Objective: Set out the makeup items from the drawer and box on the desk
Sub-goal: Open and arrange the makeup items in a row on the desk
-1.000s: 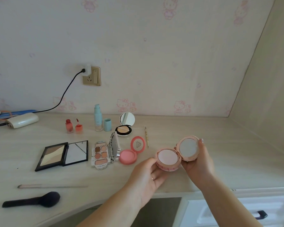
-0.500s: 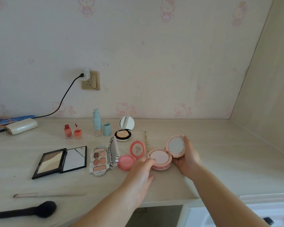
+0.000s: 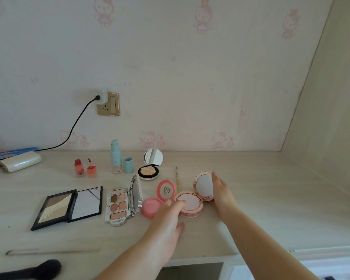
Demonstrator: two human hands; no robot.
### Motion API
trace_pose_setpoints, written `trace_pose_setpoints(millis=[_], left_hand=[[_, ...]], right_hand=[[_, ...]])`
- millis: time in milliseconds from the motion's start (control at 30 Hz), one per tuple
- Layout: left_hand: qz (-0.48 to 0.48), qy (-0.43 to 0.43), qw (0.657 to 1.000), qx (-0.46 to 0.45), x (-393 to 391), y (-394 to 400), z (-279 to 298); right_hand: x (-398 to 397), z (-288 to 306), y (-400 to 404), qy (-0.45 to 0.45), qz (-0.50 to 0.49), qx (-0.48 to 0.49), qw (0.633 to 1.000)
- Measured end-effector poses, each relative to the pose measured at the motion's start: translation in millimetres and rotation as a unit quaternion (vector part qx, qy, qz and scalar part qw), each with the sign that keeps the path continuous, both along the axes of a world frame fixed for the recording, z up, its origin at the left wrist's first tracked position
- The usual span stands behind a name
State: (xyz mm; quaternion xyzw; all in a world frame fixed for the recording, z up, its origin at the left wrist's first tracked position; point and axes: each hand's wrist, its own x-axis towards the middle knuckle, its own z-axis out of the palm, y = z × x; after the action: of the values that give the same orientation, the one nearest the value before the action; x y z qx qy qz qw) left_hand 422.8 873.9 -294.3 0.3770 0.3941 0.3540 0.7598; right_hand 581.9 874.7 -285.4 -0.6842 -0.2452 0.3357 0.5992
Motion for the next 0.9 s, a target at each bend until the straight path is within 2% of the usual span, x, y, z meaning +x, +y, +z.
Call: trace_pose_setpoints(millis=[167,300,500,900], left_hand=[[-0.018,-0.013,1.000,-0.003,-5,-4,0],[-0.036,-0.018,0.999,-0.004,-8,-6,1],[-0.025,-0.032,0.999,-0.030,-3,2,4],[-0.026,-0.019,0.999,0.010,6,7,4]], right_hand=[[1,-8,-6,-0.091,-0.022,0.002,0.996],[12,-19,-16,-0.160,-0.001,-0.016,0.987],[22,-17,-17,-0.106,-0.007,0.006,0.994],[27,-17,-9,-0.053,0.047,0.046,0.996]])
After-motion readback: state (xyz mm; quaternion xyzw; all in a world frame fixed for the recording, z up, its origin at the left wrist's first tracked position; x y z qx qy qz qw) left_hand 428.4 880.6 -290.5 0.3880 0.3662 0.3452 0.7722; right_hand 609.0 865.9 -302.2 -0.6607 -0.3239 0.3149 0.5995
